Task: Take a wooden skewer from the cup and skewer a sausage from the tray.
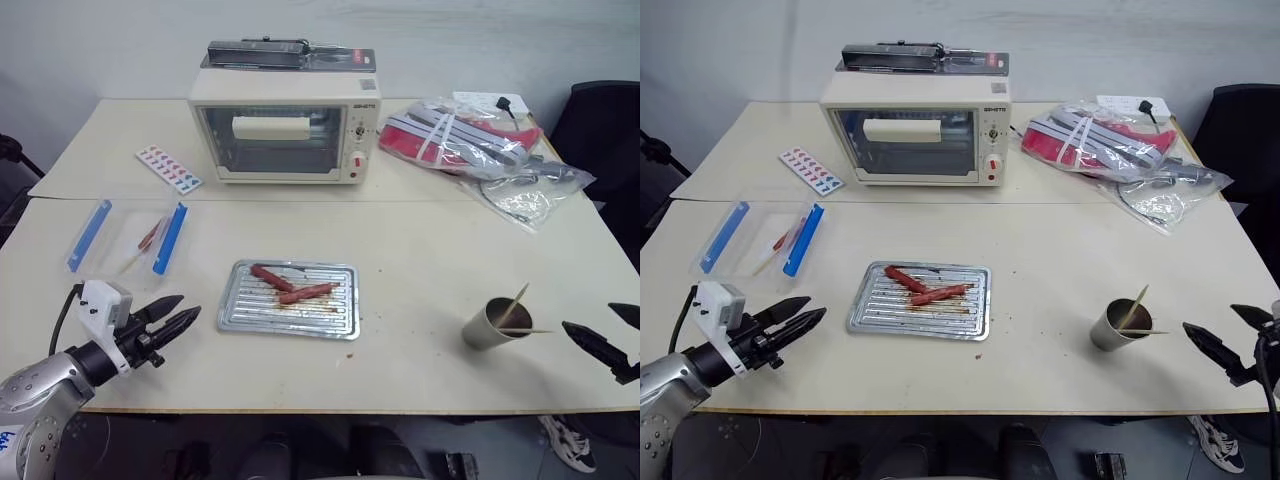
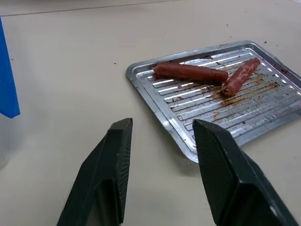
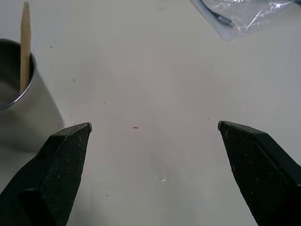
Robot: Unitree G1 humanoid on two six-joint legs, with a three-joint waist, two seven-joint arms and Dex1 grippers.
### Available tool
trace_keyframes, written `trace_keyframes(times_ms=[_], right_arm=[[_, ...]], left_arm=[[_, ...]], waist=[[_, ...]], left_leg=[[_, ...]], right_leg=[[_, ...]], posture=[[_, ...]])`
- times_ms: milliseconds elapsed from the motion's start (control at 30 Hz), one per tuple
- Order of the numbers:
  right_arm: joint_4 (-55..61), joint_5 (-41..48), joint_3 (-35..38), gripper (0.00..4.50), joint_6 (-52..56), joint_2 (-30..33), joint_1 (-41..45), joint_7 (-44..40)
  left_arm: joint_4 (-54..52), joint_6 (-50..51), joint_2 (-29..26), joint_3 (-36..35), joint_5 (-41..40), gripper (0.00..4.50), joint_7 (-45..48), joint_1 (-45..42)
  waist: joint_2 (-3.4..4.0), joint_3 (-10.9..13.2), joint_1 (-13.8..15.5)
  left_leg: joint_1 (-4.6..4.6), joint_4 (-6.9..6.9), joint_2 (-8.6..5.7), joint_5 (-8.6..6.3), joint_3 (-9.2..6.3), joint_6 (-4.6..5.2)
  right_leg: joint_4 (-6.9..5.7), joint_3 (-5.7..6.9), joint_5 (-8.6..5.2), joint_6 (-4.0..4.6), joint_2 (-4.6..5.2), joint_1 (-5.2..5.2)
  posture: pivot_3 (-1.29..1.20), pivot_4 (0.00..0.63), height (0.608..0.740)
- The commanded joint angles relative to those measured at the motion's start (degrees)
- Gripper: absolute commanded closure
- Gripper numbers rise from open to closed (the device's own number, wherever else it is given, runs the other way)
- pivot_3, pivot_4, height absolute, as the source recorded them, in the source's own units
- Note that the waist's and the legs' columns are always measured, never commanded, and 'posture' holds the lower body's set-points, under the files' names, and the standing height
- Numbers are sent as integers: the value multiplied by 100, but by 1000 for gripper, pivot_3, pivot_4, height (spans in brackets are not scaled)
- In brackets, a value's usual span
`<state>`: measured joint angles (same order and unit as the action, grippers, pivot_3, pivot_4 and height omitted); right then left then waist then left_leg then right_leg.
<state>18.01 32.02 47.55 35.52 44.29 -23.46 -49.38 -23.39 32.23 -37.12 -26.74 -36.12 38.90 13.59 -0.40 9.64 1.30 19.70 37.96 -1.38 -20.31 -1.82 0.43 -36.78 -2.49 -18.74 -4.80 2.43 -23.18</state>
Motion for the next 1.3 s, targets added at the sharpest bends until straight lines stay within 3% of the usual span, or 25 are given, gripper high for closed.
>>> trace_keyframes(times_ms=[33, 100, 300, 567, 767, 1067, 1300], right_arm=[[415, 101, 342, 0, 81, -102, -315, 75], [695, 177, 412, 0, 121, -263, -501, 169], [1577, 787, 704, 0, 401, -706, -1015, 250], [2372, 1975, 812, 0, 745, -1011, -1046, 890], [2528, 2313, 479, 0, 662, -1144, -986, 1296], [2600, 2210, -196, 0, 311, -1408, -915, 1610], [2552, 2234, -472, 1799, 80, -1504, -862, 1796]], left_arm=[[-183, 48, -159, 53, -108, 1092, 146, -99], [-183, 144, -271, 134, -209, 704, 297, -248], [-259, 675, -987, 531, -883, 704, 1303, -1015], [92, 1156, -1739, 1382, -1510, 704, 2678, -2813], [475, 1173, -1521, 2228, -1309, 704, 3155, -4015], [951, 856, -889, 2998, -822, 704, 3479, -4829], [1011, 848, -724, 3095, -735, 688, 3538, -4992]], waist=[[0, 0, 1], [0, 0, -1], [9, 6, -3], [16, 9, -48], [14, 10, -83], [12, 12, -124], [12, 12, -133]], left_leg=[[0, 0, 0, 0, 0, 0], [0, 0, 1, 0, -2, 0], [4, -1, 2, -1, -5, -2], [18, -1, 3, 0, -12, -6], [46, 3, 2, 11, -20, -24], [55, 12, 0, 17, -32, -33], [55, 14, 0, 19, -34, -36]], right_leg=[[0, 0, 0, 0, 0, 0], [1, 1, 0, 0, 0, 0], [0, 4, 0, 1, 0, -1], [1, 11, -1, 1, 1, -16], [0, 21, 0, 0, -1, -38], [-3, 31, 1, -1, -2, -39], [-6, 31, 1, -1, -3, -41]], posture=[[0, 150, 740], [0, 150, 740], [0, 150, 740], [0, 150, 740], [0, 150, 740], [0, 150, 740], [0, 150, 740]])
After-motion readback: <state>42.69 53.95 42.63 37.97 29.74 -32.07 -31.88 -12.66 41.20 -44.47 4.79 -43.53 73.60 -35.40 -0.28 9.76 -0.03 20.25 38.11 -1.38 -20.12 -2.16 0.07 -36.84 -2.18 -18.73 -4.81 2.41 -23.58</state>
